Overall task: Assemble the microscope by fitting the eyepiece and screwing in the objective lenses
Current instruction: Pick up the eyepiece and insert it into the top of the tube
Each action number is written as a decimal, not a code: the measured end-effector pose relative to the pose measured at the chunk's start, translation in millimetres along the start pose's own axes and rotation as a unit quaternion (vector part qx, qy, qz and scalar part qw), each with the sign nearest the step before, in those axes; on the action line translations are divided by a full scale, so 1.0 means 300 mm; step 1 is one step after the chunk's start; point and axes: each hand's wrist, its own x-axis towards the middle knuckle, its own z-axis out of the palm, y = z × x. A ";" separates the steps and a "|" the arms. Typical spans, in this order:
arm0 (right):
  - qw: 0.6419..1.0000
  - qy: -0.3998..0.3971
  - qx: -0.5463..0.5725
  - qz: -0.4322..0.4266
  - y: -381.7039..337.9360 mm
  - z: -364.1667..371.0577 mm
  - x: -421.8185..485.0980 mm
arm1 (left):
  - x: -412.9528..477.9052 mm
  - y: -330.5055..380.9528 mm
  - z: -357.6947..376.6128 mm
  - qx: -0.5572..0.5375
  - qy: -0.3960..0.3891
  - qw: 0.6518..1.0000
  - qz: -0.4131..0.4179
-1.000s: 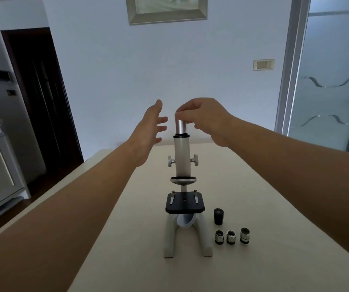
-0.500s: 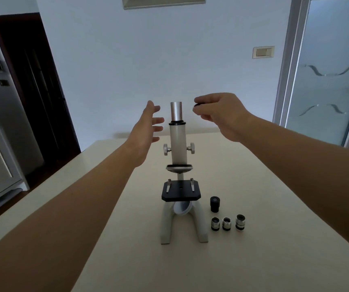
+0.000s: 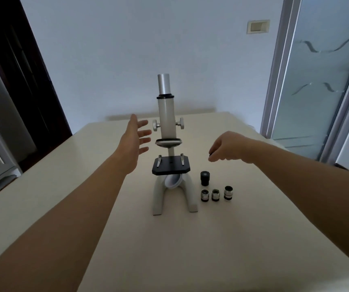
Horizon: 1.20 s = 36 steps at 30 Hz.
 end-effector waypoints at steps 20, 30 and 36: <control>0.982 -0.092 -0.156 0.049 0.070 0.139 -0.013 | -0.007 -0.127 -0.003 0.045 -0.044 0.998 -0.018; 0.987 -0.028 -0.160 -0.007 0.036 0.179 0.014 | 0.018 -0.077 0.001 -0.013 0.041 0.999 -0.007; 0.992 0.038 -0.115 -0.025 -0.015 0.112 0.040 | 0.029 -0.006 0.002 -0.036 0.028 0.999 -0.015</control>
